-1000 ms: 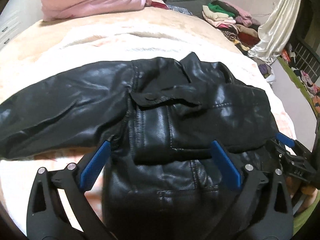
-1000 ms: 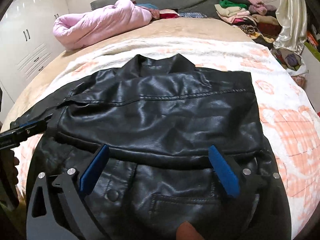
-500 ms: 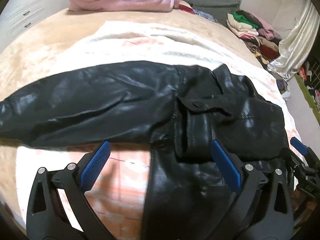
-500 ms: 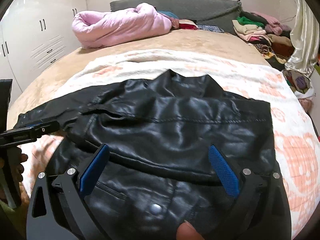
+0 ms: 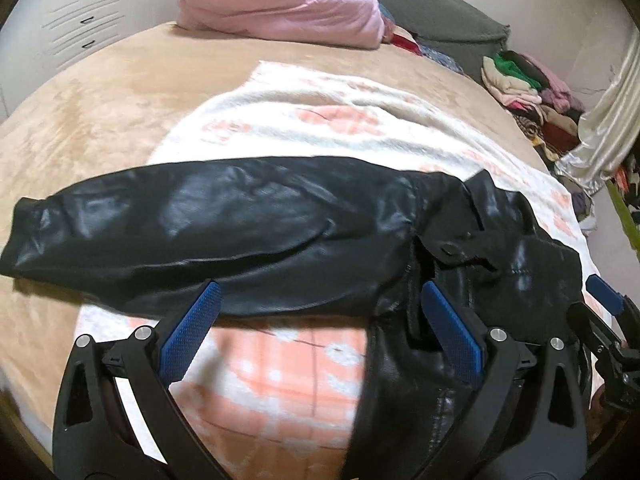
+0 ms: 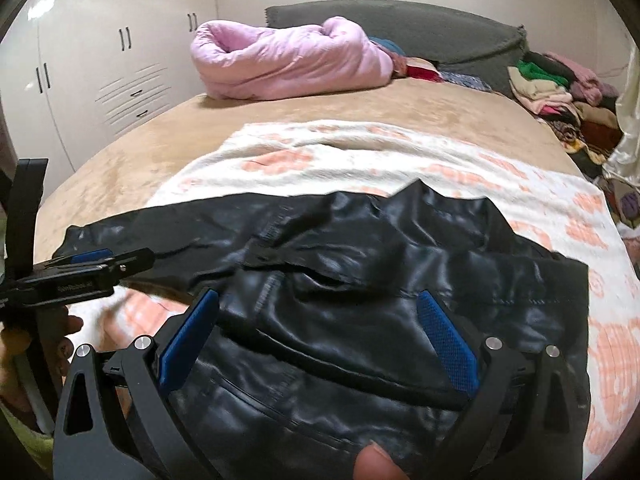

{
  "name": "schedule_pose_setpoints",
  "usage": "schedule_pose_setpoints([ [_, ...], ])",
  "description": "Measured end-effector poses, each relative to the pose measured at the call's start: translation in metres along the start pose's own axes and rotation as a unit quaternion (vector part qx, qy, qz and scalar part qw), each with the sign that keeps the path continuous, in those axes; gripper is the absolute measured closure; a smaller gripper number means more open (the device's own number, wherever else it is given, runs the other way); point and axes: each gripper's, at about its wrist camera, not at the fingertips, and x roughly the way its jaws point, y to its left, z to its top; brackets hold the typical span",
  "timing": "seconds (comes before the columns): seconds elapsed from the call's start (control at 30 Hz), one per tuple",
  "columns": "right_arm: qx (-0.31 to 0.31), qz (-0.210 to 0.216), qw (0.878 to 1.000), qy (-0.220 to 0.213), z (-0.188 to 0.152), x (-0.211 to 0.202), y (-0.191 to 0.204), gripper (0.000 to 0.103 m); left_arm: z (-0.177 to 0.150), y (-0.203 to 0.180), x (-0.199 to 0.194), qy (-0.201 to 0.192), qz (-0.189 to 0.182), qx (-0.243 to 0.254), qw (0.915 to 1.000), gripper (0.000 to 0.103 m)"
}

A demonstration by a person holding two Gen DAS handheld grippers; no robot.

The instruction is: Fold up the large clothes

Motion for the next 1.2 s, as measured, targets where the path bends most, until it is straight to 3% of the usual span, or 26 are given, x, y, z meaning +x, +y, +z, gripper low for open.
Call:
schedule_pose_setpoints([
  [0.17,-0.018,0.014,1.000,-0.003,0.013,0.007,0.021,0.004,0.007,0.012,-0.010,-0.028,0.016,-0.006,0.9995,0.009],
  [0.5,-0.047,0.047,0.998,-0.003,0.037,0.022,0.060,0.004,0.018,0.056,-0.019,-0.052,0.037,-0.078,0.9949,0.009],
  [1.2,-0.104,0.096,0.989,0.031,0.056,0.067,0.129,0.004,0.016,0.141,-0.016,-0.052,0.088,-0.207,0.9729,0.009],
])
